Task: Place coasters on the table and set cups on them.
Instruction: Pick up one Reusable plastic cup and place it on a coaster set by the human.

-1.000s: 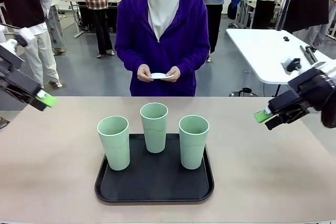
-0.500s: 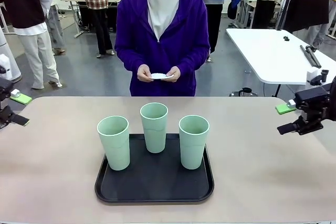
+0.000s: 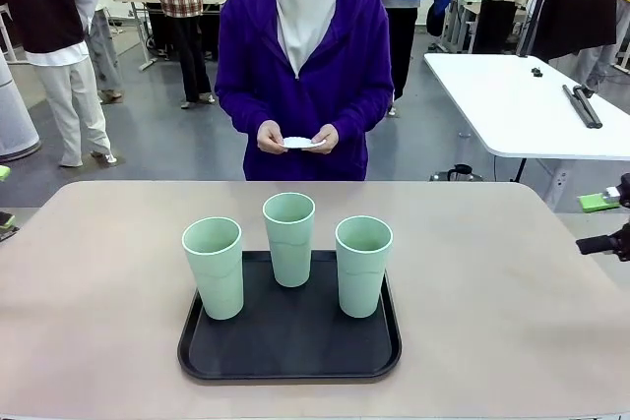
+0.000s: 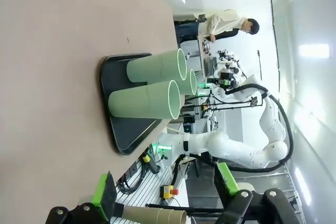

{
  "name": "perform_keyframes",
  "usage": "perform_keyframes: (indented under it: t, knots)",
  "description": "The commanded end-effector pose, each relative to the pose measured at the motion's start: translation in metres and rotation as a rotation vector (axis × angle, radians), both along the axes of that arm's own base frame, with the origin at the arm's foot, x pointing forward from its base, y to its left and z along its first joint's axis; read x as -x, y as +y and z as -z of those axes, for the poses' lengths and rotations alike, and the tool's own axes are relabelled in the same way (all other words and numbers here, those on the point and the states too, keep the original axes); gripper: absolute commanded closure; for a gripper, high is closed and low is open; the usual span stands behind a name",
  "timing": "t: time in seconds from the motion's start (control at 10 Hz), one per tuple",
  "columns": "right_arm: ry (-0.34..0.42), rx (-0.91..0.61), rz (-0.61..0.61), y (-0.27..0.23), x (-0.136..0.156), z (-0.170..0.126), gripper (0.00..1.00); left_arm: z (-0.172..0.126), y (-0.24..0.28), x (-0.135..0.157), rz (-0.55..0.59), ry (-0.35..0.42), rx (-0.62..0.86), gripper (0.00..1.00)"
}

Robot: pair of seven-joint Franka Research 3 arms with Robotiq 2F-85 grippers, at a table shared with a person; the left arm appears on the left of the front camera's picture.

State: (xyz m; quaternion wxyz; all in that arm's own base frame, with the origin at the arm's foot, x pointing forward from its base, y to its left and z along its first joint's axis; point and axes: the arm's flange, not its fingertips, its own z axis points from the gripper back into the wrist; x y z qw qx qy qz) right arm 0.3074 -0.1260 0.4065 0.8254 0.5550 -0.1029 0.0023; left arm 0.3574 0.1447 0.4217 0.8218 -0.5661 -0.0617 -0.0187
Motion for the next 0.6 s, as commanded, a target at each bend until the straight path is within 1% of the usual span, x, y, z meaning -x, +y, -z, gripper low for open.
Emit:
perform_keyframes:
  t: [0.0,0.4,0.5]
  knots:
    - [-0.033,-0.032,0.011,0.003,0.016,0.004,0.00,-0.002,0.003,0.015,-0.048,-0.022,0.035,0.00]
    - [-0.075,-0.036,0.058,-0.018,0.039,-0.007,0.00,-0.019,-0.012,0.033,-0.121,-0.028,0.006,0.00]
    - [-0.087,-0.034,0.053,-0.021,0.043,-0.009,0.00,-0.023,-0.015,0.036,-0.132,-0.029,-0.013,0.00]
